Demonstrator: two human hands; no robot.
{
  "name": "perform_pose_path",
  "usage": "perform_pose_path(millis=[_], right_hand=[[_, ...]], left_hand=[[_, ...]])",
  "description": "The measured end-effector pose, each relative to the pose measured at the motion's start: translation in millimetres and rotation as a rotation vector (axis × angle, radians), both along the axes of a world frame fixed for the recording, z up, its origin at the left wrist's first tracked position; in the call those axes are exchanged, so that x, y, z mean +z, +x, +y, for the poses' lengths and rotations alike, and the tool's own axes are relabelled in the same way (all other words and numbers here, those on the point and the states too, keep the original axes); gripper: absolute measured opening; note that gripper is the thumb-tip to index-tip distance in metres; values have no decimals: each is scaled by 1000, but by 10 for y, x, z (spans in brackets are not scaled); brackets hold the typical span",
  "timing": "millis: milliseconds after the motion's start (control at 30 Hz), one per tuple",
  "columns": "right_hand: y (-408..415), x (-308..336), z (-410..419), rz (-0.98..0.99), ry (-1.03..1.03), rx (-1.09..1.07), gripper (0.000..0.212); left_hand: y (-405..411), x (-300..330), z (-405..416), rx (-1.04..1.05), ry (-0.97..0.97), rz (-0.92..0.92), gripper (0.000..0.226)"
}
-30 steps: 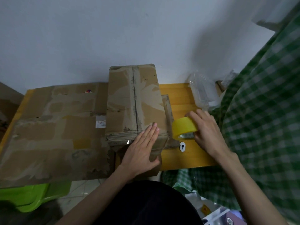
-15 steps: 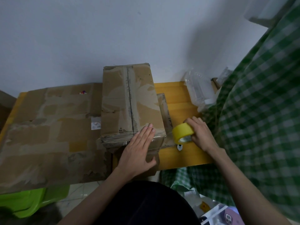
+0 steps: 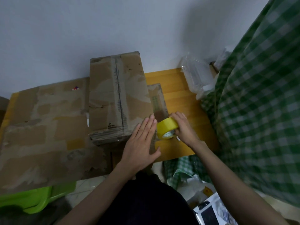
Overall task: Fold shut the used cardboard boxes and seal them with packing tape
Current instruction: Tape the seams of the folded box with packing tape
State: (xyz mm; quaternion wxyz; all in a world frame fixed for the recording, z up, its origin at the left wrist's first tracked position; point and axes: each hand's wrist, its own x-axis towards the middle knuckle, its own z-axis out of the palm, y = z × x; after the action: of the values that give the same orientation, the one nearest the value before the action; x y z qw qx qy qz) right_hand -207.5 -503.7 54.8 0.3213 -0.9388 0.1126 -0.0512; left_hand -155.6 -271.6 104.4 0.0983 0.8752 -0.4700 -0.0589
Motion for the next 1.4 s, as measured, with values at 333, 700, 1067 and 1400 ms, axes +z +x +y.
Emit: perform_pose_path(millis=[333, 700, 1067, 1400], right_hand=[[-564, -780, -441, 280, 556, -213, 82], [-60, -1437, -250, 569, 171, -525, 43], [-149, -1205, -240, 253, 317, -825, 13], [-487, 236, 208, -286, 715, -902, 25]], left_hand=[[59, -31, 76, -12, 42, -40, 90], [97, 24, 104, -69, 54, -26, 88], [472, 218, -201, -210, -27, 45, 43], [1163, 314, -1227, -384, 282, 423, 31]])
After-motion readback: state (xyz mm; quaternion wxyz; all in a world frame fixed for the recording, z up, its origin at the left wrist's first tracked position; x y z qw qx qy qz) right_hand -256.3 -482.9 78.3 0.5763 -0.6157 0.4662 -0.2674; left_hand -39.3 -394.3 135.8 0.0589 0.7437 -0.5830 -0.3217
